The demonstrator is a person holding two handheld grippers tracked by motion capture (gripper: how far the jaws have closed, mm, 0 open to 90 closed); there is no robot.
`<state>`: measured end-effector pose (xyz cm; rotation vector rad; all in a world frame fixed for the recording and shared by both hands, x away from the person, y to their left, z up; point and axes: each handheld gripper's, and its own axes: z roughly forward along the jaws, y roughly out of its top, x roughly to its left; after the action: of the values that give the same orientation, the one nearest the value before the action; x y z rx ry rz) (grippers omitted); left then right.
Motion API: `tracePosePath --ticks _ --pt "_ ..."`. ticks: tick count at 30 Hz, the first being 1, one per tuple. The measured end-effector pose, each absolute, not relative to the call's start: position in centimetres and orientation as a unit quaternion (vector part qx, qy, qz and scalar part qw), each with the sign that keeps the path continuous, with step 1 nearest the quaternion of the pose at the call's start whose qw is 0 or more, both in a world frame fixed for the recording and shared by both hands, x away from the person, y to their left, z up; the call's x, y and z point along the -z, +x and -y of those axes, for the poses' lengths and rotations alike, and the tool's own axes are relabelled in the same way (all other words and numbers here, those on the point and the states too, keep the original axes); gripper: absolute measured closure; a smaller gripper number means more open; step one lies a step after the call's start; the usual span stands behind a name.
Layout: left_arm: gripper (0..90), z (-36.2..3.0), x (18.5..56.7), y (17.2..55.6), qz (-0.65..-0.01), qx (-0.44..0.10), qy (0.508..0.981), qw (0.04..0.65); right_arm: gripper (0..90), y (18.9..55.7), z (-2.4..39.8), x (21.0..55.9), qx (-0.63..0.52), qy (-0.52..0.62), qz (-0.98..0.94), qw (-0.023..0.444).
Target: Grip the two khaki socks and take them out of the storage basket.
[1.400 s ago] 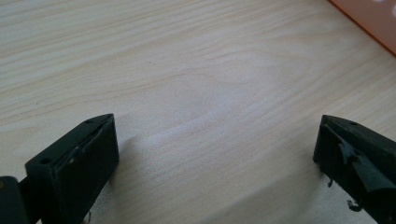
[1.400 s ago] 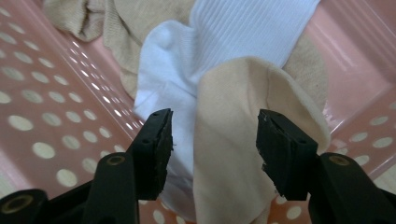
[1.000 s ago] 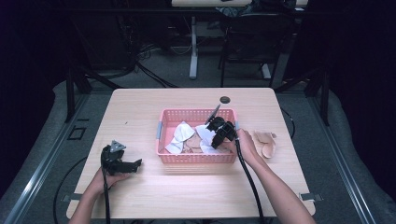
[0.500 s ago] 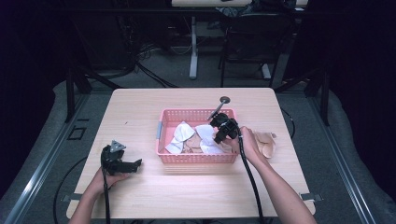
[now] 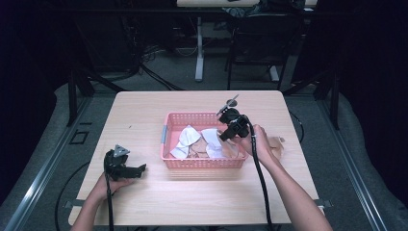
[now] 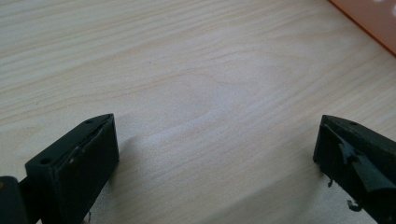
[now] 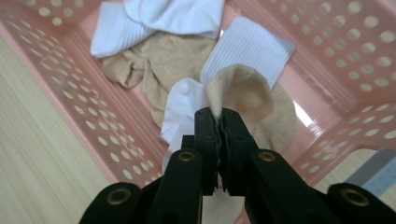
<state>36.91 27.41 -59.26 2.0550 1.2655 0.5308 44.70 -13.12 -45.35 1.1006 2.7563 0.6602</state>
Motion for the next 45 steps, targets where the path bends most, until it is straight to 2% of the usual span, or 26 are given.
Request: tracePosePath --ticks 14,45 --pt "0.0 -27.4 59.3 36.9 -0.484 -0.203 0.785 0.329 86.4 44.1 14.4 41.8 -0.252 0.358 -0.897 0.059" --pt "0.0 -27.4 59.3 36.9 -0.484 -0.203 0.785 0.329 86.4 43.1 16.3 36.9 -0.308 0.351 -0.881 0.073"
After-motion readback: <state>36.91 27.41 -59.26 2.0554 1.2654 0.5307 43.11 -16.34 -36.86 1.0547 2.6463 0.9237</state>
